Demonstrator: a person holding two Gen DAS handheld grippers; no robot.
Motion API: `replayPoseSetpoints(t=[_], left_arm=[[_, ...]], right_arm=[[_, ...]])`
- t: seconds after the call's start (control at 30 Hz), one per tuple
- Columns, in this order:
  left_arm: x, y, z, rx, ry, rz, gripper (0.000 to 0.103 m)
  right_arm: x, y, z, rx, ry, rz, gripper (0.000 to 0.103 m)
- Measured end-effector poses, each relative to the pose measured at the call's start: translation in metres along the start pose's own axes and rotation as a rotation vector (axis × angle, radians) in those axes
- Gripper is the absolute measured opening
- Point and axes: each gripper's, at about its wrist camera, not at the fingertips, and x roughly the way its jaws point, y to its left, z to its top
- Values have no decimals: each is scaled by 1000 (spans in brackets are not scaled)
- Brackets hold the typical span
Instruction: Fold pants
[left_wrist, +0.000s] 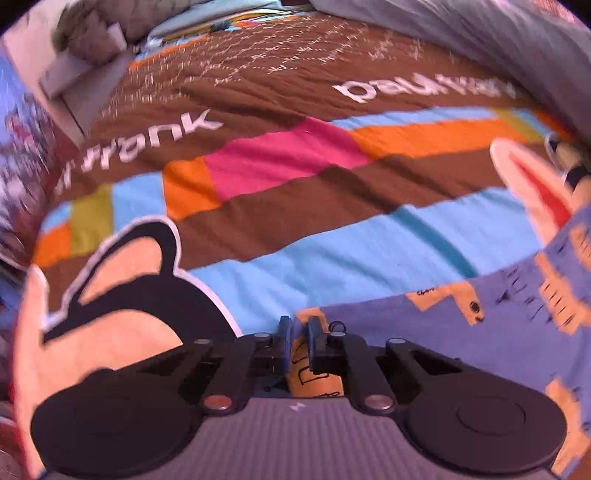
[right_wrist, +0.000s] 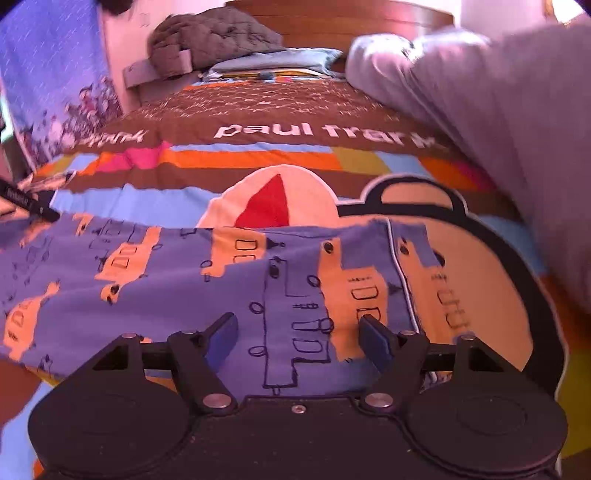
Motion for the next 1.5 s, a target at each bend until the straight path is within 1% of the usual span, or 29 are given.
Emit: replayPoseSetpoints(t=[0.1,0.13,0.17,0.2,0.23,0.3,0.33,0.37,0.4,0.43,0.47,0.5,0.53,0.57,0.6,0.63,0.67,0.7,0.73,0.77,0.87,1.0,1.07,1.1,1.2,1.27,1.37,1.47,1.5], left_arm=[[2,-26,-2,78,-19,125,5],[6,-33,-2,109,-34,173,1],[13,-41,-3,161,-54,258,0],[23,-45,1,173,-28,358,0],[32,-44,6,139,11,409,0],[28,-42,16,27,31,415,0],[20,-42,21,-42,31,404,0],[10,-45,25,-93,4,385,2],[-3,-51,27,-115,-41,366,4],[-16,-63,29,-107,-110,329,7],[-25,-75,31,-79,-155,298,11],[-33,-90,35,-29,-188,249,24],[-38,-108,39,27,-208,188,42],[-42,-127,42,84,-227,121,49],[-44,-147,45,140,-241,48,51],[-44,-166,48,194,-240,-30,48],[-43,-182,51,234,-235,-97,45],[-41,-199,54,273,-231,-164,37],[-36,-215,57,310,-220,-203,34],[-31,-232,60,348,-204,-220,34],[-13,-264,70,423,-156,-191,32],[-2,-275,73,495,-131,-154,29],[0,-277,75,514,-116,-167,18],[0,-278,75,516,-109,-181,7],[-2,-289,67,536,-130,-136,2],[0,-294,66,519,-153,-94,2],[4,-292,73,441,-163,-38,1],[2,-295,81,409,-137,-29,2],[-1,-296,82,407,-146,-35,2]], right_arm=[[-1,-9,-3,57,3,25,75],[-2,-11,-4,68,2,25,75],[-2,-12,-4,75,2,22,75],[-3,-12,-4,77,4,13,75],[-3,-12,-4,76,9,0,76],[-4,-13,-3,78,17,-54,77],[-6,-15,-3,86,17,-91,78],[-9,-19,-3,105,10,-98,78],[-12,-25,-3,131,-3,-80,78],[-16,-31,-4,149,-17,-80,78],[-21,-36,-4,153,-34,-106,82],[-26,-40,-5,156,-47,-155,85],[-30,-47,-5,171,-60,-201,90],[-34,-56,-6,207,-72,-210,90],[-37,-67,-7,251,-75,-188,90],[-39,-78,-9,295,-69,-162,90],[-39,-87,-10,327,-58,-143,90],[-40,-94,-11,346,-45,-133,90],[-40,-101,-12,369,-25,-120,90],[-40,-108,-13,402,1,-93,90],[-42,-123,-16,469,25,-32,91],[-42,-130,-18,500,35,-11,91],[-42,-128,-19,481,37,-8,91],[-41,-127,-19,468,38,-4,91],[-40,-125,-20,450,40,10,95],[-39,-125,-20,452,37,24,99],[-38,-126,-22,456,31,37,100],[-39,-128,-24,470,25,44,100],[-40,-129,-24,477,22,47,100]])
